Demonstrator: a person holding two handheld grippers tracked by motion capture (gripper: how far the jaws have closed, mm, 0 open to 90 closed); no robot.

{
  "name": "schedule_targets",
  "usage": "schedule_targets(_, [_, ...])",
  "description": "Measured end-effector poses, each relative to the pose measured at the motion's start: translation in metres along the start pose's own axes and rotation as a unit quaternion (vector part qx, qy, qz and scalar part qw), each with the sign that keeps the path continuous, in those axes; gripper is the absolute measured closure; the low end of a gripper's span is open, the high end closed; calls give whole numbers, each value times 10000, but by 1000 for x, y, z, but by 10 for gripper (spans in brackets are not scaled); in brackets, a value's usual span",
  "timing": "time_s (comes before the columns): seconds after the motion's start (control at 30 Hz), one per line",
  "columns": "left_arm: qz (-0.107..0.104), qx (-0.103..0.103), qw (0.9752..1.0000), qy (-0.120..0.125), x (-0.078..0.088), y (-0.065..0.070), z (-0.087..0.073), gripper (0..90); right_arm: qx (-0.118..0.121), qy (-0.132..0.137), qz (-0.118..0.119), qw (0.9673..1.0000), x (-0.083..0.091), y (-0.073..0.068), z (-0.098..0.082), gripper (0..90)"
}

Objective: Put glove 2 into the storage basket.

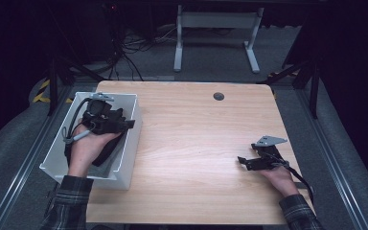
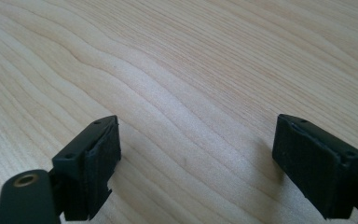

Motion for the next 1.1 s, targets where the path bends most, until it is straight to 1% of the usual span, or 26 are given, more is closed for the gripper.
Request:
schedule_targets(0.1, [-117,-140,9998,21,-8,15,5,213,0,1,2,10000,0,0,0,159])
schedule_targets(0.2, [-247,-273,9993,-11,-17,32,9,213,1,0,0,10000,0,0,0,159])
schedule_targets(0.23, [-247,-273,9993,-11,-17,32,9,213,1,0,0,10000,0,0,0,159])
schedule_targets(0.27, [-357,-343,9988,21,-23,43,13,213,0,0,2,10000,0,0,0,159])
schedule_targets(0.33, [-521,-423,9977,67,-30,57,16,213,1,0,1,10000,0,0,0,159])
schedule_targets(0.37, [-521,-423,9977,67,-30,57,16,212,1,0,4,10000,0,0,0,159])
schedule_targets(0.43, [-609,-514,9968,88,-36,67,18,213,2,0,1,10000,0,0,0,159])
schedule_targets(0.47, [-686,-598,9958,104,-43,79,19,212,1,2,3,10000,0,0,0,159])
schedule_targets(0.5, [-723,-641,9953,93,-47,85,19,212,0,1,3,10000,0,0,0,159])
schedule_targets(0.53, [-723,-641,9953,93,-47,85,19,212,1,1,2,10000,0,0,0,159])
schedule_targets(0.6, [-777,-791,9938,50,-59,101,19,209,1,1,3,10000,0,0,0,159])
schedule_targets(0.63, [-799,-816,9935,34,-63,105,18,208,3,0,0,10000,0,0,0,159])
schedule_targets(0.73, [-859,-876,9924,28,-77,116,14,208,3,0,1,10000,0,0,0,159])
schedule_targets(0.77, [-859,-876,9924,28,-77,116,14,207,3,0,1,10000,0,0,0,159])
schedule_targets(0.8, [-855,-915,9921,22,-85,121,11,207,0,1,4,10000,0,0,0,159])
schedule_targets(0.87, [-871,-983,9913,-61,-96,126,6,199,2,0,3,10000,0,0,0,159])
schedule_targets(0.93, [-871,-999,9911,-95,-105,130,1,198,3,1,2,10000,0,0,0,159])
schedule_targets(0.97, [-887,-1032,9906,-106,-110,131,-2,197,3,1,5,10000,0,0,0,159])
schedule_targets(1.03, [-888,-1069,9901,-186,-120,135,-8,196,2,1,3,10000,0,0,0,159])
schedule_targets(1.1, [-860,-1198,9886,-301,-129,137,-15,188,1,1,4,10000,0,0,0,159])
Point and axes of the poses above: each handheld gripper's, and its own axes: x roughly backward along the jaws, z roughly out of its top, y roughly to its right, the point moved 6 cm from there along -x, roughly forward along the jaws, and after that the axes turned 4 degrees about -y, right-handed, at the moved point
